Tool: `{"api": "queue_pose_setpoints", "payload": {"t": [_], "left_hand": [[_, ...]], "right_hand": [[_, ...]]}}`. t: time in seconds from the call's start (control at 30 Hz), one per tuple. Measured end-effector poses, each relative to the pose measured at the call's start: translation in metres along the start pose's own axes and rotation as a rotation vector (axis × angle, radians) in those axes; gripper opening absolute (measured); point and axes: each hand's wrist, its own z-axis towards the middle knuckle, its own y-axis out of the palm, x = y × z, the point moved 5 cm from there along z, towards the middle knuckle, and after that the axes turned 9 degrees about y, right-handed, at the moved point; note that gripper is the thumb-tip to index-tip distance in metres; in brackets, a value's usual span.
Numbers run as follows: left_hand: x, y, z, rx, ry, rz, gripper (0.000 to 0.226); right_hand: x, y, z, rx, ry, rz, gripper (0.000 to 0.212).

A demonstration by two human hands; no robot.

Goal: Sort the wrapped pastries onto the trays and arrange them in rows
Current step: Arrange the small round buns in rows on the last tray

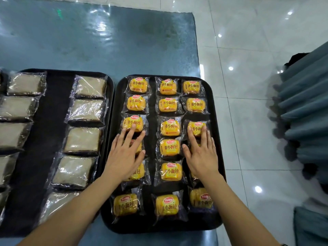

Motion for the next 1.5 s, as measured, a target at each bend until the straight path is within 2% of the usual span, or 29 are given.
{"api": "queue_pose_setpoints", "payload": {"t": [0.27, 0.33, 0.43, 0.53, 0.67, 0.87, 0.97, 1.13, 1.27, 1.5], "left_hand": [[0.0, -0.001, 0.002, -0.008, -0.01, 0.012, 0.066], [0.002, -0.004, -0.001, 0.01, -0.01, 0.017, 0.065], [0.008, -0.013, -0.018, 0.063, -0.054, -0.01, 0.06], [0.02, -0.005, -0.051, 0.083, -0.055, -0.051, 0.059], [0.023, 0.016, -0.074, 0.011, 0.001, -0.004, 0.064], [0.019, 0.016, -0.065, -0.013, 0.044, 0.007, 0.067], [0.016, 0.015, -0.067, -0.029, 0.053, 0.017, 0.066], [0.023, 0.007, -0.066, 0.034, 0.057, 0.025, 0.062], [0.031, 0.012, -0.06, 0.039, 0.105, 0.056, 0.059], [0.025, 0.016, -0.058, -0.016, 0.147, 0.096, 0.061]], "right_hand": [[0.002, -0.002, 0.021, 0.001, -0.019, -0.02, 0.067], [-0.005, -0.01, 0.013, 0.049, -0.012, -0.001, 0.065], [-0.031, -0.016, -0.024, 0.088, -0.129, 0.091, 0.062], [-0.054, 0.007, -0.069, 0.068, -0.233, 0.061, 0.062], [-0.061, 0.031, -0.081, 0.065, -0.154, 0.016, 0.067], [-0.063, 0.027, -0.079, 0.047, -0.167, -0.012, 0.068], [-0.049, 0.011, -0.075, 0.083, -0.163, 0.019, 0.064], [0.022, -0.004, -0.062, 0.143, 0.04, 0.102, 0.069], [0.03, 0.013, -0.058, 0.056, -0.011, 0.116, 0.07], [0.032, 0.018, -0.052, 0.098, -0.024, 0.108, 0.066]]}}
